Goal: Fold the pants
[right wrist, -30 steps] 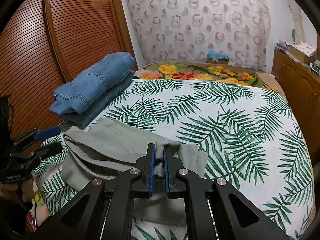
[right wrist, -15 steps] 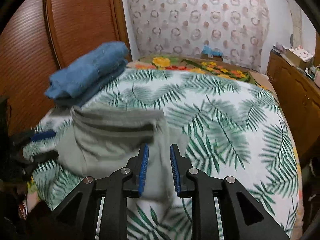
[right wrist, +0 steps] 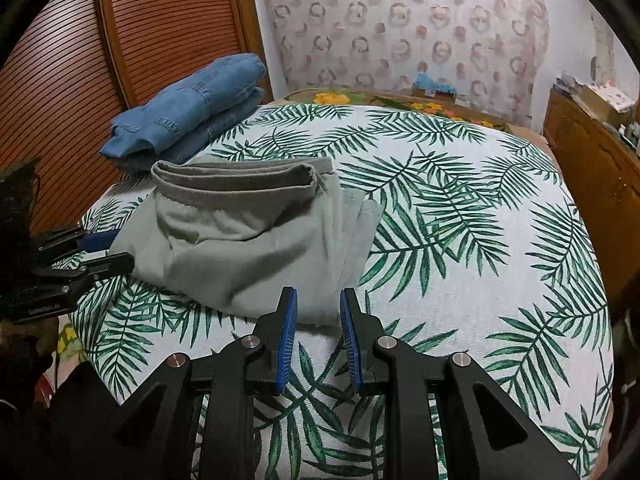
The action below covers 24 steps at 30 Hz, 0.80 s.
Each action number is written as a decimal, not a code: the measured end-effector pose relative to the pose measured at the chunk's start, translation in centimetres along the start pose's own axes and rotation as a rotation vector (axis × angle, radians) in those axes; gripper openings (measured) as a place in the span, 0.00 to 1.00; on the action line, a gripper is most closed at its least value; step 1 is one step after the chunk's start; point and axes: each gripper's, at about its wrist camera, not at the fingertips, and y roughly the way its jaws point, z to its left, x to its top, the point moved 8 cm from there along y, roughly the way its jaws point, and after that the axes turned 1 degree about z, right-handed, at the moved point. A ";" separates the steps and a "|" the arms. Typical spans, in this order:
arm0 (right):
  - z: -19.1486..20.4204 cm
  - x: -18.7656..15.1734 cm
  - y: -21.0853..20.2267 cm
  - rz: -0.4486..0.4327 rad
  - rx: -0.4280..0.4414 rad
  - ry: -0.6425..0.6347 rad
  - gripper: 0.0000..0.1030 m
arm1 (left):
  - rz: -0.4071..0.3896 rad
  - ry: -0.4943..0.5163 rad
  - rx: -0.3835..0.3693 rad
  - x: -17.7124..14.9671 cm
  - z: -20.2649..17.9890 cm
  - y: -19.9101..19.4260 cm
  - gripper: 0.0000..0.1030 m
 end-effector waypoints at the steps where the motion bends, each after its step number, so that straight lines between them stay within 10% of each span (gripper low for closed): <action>1: 0.0 -0.1 0.1 0.004 -0.003 -0.005 0.22 | 0.003 0.000 0.001 0.0 0.0 0.1 0.43; 21: -2.7 1.1 -1.6 -0.101 -0.078 0.072 0.03 | 0.006 -0.010 -0.007 -0.3 0.5 0.4 0.40; 24: -2.5 0.9 -1.1 -0.092 -0.066 0.075 0.03 | -0.006 -0.007 -0.025 -0.4 0.2 0.2 0.20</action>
